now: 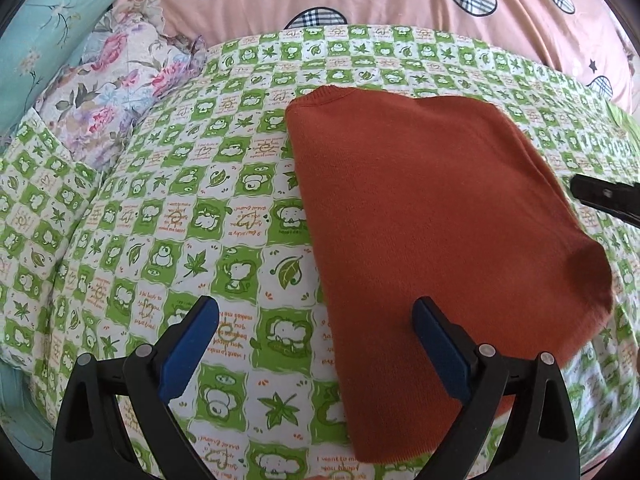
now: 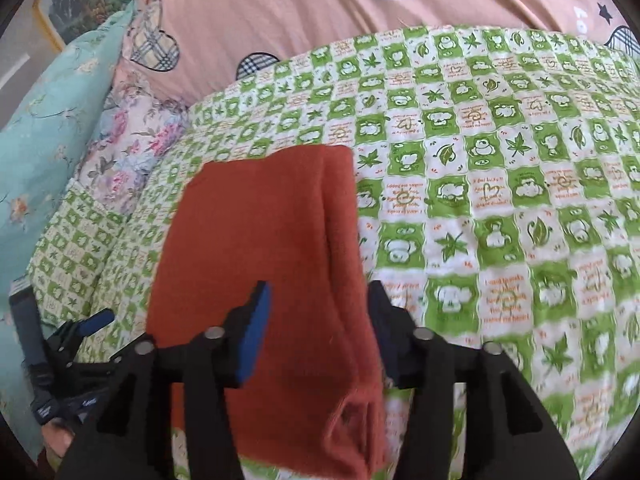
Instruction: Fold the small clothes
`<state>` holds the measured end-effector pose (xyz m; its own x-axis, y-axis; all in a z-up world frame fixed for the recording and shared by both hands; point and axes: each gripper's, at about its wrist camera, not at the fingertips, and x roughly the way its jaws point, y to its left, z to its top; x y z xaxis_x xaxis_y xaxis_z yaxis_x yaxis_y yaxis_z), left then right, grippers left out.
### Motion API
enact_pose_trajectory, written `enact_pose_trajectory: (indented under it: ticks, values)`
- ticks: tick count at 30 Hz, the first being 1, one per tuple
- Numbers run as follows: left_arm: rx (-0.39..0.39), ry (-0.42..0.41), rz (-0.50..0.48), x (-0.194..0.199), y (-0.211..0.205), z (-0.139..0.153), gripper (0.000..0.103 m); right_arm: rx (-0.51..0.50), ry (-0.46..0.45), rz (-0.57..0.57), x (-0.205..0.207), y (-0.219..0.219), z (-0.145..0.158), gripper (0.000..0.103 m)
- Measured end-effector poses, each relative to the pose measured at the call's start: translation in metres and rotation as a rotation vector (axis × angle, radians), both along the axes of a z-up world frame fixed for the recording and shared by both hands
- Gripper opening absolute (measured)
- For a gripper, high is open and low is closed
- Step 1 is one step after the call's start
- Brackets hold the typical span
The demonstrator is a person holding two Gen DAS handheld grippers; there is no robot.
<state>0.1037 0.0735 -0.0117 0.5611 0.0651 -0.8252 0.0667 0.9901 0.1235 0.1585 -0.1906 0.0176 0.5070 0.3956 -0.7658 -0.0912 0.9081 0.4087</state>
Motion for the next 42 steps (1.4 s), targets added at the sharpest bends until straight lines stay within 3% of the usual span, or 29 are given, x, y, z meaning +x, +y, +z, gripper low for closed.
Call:
enact_pose_trajectory:
  ticks: [3,13,26,42]
  values:
    - [0.002,-0.002,-0.010,-0.010,-0.003,0.004,0.098,-0.003,-0.011,0.033,-0.020,0.006,0.009,0.061]
    - [0.002,-0.031,0.013,-0.047,0.006,0.013,0.098,-0.061,-0.049,0.115,-0.073,0.022,0.023,0.088]
    - [0.005,-0.058,-0.004,-0.080,0.009,0.023,0.098,-0.127,-0.057,0.198,-0.107,0.049,0.019,0.096]
    - [0.013,-0.076,-0.005,-0.099,0.012,0.030,0.098,-0.177,-0.069,0.225,-0.117,0.057,0.020,0.101]
